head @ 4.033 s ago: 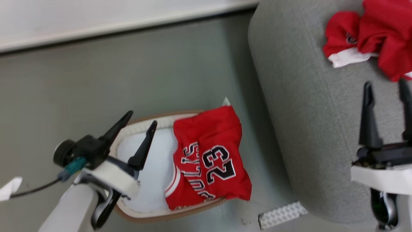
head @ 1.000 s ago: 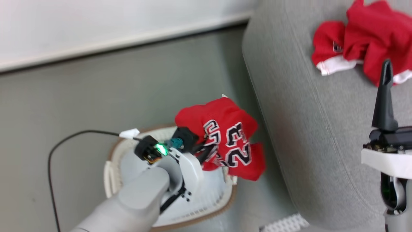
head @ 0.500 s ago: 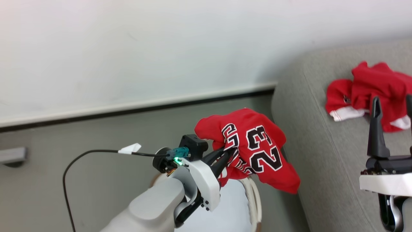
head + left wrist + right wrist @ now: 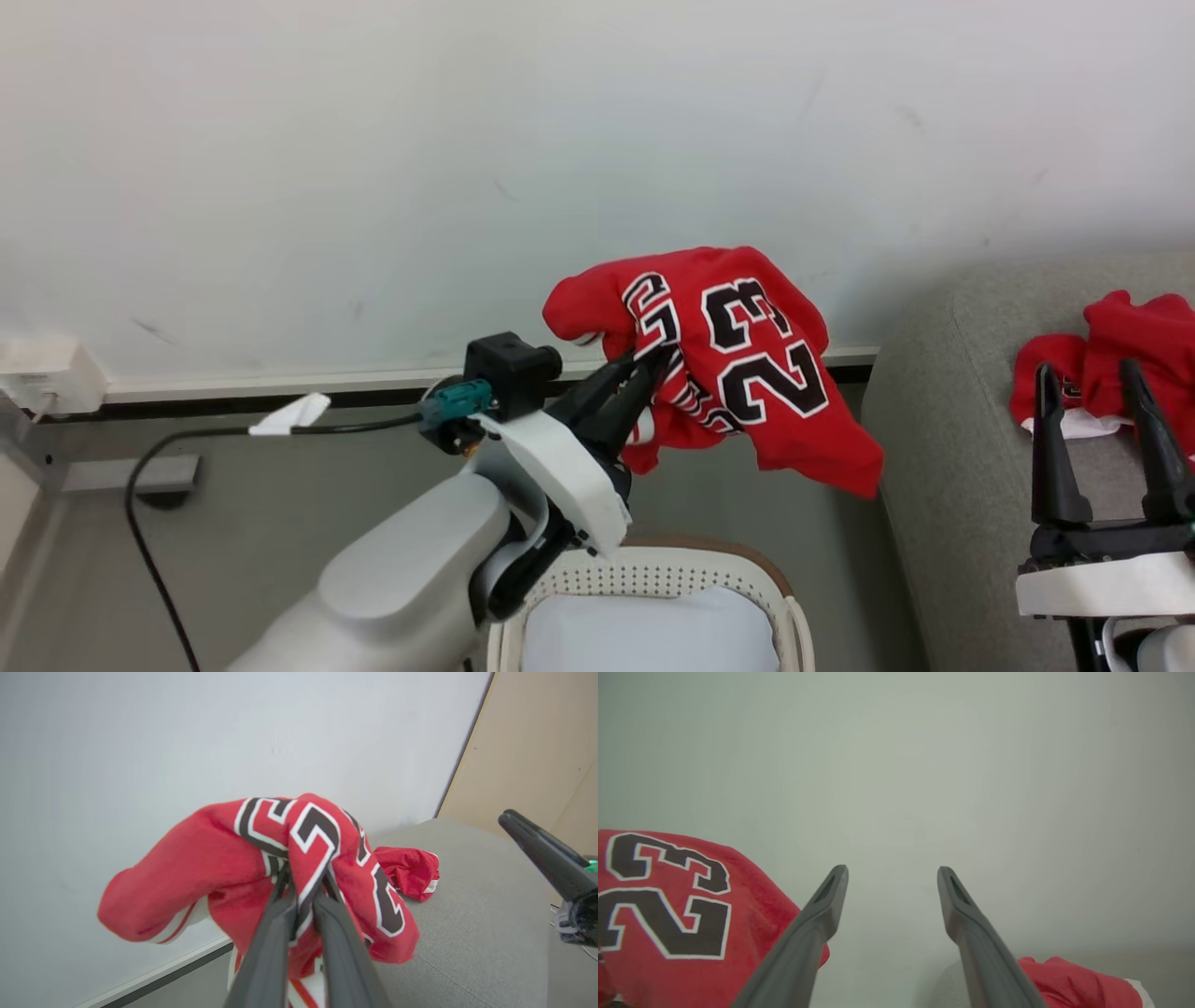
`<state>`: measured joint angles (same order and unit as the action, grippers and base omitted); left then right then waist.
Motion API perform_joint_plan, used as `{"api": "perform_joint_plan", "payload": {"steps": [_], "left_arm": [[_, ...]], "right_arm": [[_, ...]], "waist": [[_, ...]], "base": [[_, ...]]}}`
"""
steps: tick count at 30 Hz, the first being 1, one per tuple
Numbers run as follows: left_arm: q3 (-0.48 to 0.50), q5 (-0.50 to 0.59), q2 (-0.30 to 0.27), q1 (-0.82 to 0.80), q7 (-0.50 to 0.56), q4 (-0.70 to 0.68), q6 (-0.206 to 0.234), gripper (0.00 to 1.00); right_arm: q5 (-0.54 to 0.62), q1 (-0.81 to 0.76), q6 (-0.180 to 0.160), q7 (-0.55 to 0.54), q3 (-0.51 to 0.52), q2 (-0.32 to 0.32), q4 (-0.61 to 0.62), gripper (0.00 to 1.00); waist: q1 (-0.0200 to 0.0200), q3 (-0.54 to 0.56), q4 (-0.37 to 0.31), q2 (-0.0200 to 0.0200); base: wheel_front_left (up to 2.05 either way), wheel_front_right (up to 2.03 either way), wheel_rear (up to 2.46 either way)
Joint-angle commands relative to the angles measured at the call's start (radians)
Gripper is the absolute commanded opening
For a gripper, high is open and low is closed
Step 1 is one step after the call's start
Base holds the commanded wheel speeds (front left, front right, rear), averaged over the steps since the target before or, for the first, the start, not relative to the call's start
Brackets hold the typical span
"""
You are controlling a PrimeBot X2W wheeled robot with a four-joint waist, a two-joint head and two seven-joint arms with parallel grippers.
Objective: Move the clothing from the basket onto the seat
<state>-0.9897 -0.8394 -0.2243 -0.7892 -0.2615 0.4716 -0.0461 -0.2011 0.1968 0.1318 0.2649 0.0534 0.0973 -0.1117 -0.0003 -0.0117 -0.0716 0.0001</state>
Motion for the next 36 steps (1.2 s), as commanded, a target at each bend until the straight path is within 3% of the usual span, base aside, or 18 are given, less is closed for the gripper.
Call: {"api": "perform_joint_plan", "payload": {"steps": [1,7,17,28,36], "left_arm": [[0.014,-0.011,-0.017,0.0,-0.003,-0.029,0.012,0.0],[0.053,-0.026,-0.079,0.009,0.021,-0.166,0.064,0.0],[0.056,-0.033,-0.124,0.046,0.054,-0.279,0.115,0.0],[0.054,-0.042,-0.127,0.06,0.058,-0.277,0.124,0.0],[0.049,-0.049,-0.11,0.06,0.05,-0.253,0.114,0.0]], "right_arm": [[-0.012,-0.021,-0.002,-0.001,-0.008,0.003,-0.007,1.0],[-0.032,-0.018,-0.002,-0.001,-0.082,-0.005,-0.042,1.0],[-0.043,-0.012,-0.002,-0.001,-0.184,-0.005,-0.036,1.0],[-0.052,0.009,-0.002,-0.001,-0.364,0.015,0.016,1.0],[0.017,0.085,-0.002,-0.001,-0.51,0.055,-0.103,1.0]], "waist": [[0.0003,0.016,0.016,-0.0001],[0.0003,0.031,0.025,-0.0001],[0.0003,0.034,0.032,-0.0001],[0.0003,0.029,0.039,-0.0001],[0.0003,0.029,0.053,-0.0001]], "base": [[0.0,0.0,0.0],[0.0,0.0,0.0],[0.0,0.0,0.0],[0.0,0.0,0.0],[0.0,0.0,0.0]]}}
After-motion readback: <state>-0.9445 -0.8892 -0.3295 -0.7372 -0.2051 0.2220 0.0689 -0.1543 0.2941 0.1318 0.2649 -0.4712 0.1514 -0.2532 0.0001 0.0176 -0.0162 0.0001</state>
